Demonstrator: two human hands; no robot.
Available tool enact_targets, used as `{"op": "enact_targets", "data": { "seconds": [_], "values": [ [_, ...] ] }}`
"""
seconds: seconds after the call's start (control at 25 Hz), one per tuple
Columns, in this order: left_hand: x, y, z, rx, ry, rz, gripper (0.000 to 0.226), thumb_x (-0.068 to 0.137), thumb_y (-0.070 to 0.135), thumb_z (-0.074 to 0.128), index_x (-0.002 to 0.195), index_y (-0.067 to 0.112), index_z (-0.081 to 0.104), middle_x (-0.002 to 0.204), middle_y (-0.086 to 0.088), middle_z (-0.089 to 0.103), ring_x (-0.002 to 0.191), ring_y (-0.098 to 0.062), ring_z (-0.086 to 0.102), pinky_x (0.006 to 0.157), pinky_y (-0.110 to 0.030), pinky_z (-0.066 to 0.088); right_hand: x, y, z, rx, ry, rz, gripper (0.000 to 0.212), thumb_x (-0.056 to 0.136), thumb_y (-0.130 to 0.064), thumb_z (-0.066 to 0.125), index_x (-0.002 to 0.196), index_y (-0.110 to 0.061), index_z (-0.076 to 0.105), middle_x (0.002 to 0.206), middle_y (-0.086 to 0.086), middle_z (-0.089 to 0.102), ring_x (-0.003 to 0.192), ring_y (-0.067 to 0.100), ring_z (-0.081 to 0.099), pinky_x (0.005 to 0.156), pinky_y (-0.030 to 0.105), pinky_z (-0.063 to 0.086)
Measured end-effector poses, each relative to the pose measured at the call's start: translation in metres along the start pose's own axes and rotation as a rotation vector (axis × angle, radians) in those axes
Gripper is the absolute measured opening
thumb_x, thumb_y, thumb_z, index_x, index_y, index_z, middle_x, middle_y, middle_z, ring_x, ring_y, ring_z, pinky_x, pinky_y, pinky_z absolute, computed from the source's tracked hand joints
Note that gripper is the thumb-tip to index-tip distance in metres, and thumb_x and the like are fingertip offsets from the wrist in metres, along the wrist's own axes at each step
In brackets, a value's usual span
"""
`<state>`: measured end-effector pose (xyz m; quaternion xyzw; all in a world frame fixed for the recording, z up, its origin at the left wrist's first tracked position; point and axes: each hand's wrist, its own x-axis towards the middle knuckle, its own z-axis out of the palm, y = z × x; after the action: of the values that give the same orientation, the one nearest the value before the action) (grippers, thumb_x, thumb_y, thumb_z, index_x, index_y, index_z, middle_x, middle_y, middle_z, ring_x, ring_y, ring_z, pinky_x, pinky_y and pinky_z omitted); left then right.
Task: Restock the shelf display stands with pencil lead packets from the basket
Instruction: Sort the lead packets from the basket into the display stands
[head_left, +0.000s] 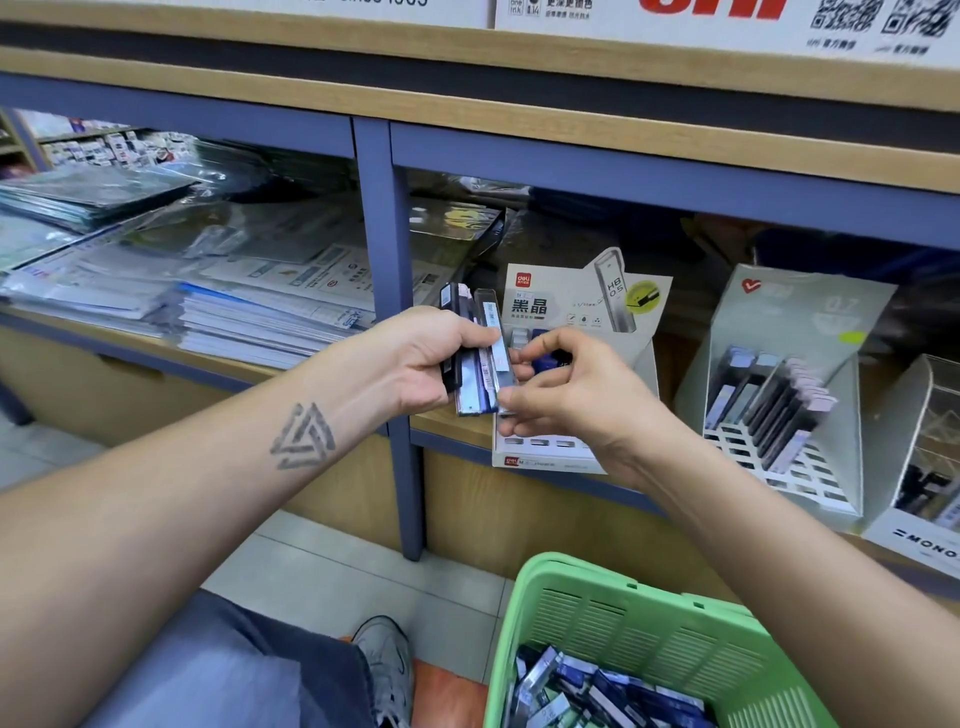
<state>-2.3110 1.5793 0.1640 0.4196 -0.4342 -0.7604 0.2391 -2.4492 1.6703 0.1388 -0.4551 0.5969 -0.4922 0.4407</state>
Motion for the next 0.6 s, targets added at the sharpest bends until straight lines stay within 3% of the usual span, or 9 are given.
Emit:
{"op": "enact_targets", "data": {
  "seconds": [0.16, 0.32, 0.48, 0.6],
  "values": [
    [0.001, 0.004, 0.006, 0.004, 0.033, 0.032, 0.019, 0.102, 0.002, 0.049, 0.114, -0.008, 0.059, 0.098, -0.027, 0.073, 0.092, -0.036, 0.073, 0.079, -0.05, 0.061, -0.002, -0.002, -0.017, -0.097, 0.101, -0.109, 0.028, 0.084, 0.008, 0.069, 0.106, -0.009, 0.067, 0.071, 0.012, 0.073, 0.062, 0.023, 0.07, 0.059, 0.028, 0.056],
    [0.001, 0.008, 0.006, -0.013, 0.092, 0.001, 0.016, 0.103, 0.003, 0.046, 0.098, -0.006, 0.058, 0.082, -0.019, 0.071, 0.073, -0.026, 0.071, 0.072, -0.039, 0.06, -0.003, -0.008, -0.048, -0.081, 0.195, -0.261, 0.023, 0.086, 0.007, 0.067, 0.094, -0.012, 0.078, 0.073, 0.009, 0.072, 0.067, 0.018, 0.066, 0.066, 0.026, 0.052],
    [0.0, 0.007, 0.004, 0.017, 0.169, -0.014, 0.013, 0.102, 0.001, 0.048, 0.093, -0.004, 0.056, 0.08, -0.016, 0.068, 0.07, -0.023, 0.069, 0.072, -0.038, 0.059, -0.009, -0.01, -0.066, -0.171, 0.076, -0.352, 0.027, 0.083, -0.004, 0.08, 0.105, -0.018, 0.077, 0.086, 0.011, 0.075, 0.081, 0.024, 0.071, 0.08, 0.03, 0.058],
    [-0.001, 0.006, 0.005, 0.022, 0.167, -0.004, 0.013, 0.102, 0.001, 0.048, 0.093, -0.003, 0.056, 0.08, -0.015, 0.068, 0.07, -0.023, 0.069, 0.071, -0.038, 0.059, -0.01, -0.013, -0.073, -0.21, 0.122, -0.446, 0.023, 0.088, -0.007, 0.075, 0.11, -0.015, 0.076, 0.075, 0.006, 0.073, 0.071, 0.019, 0.068, 0.075, 0.026, 0.055]
  ]
}}
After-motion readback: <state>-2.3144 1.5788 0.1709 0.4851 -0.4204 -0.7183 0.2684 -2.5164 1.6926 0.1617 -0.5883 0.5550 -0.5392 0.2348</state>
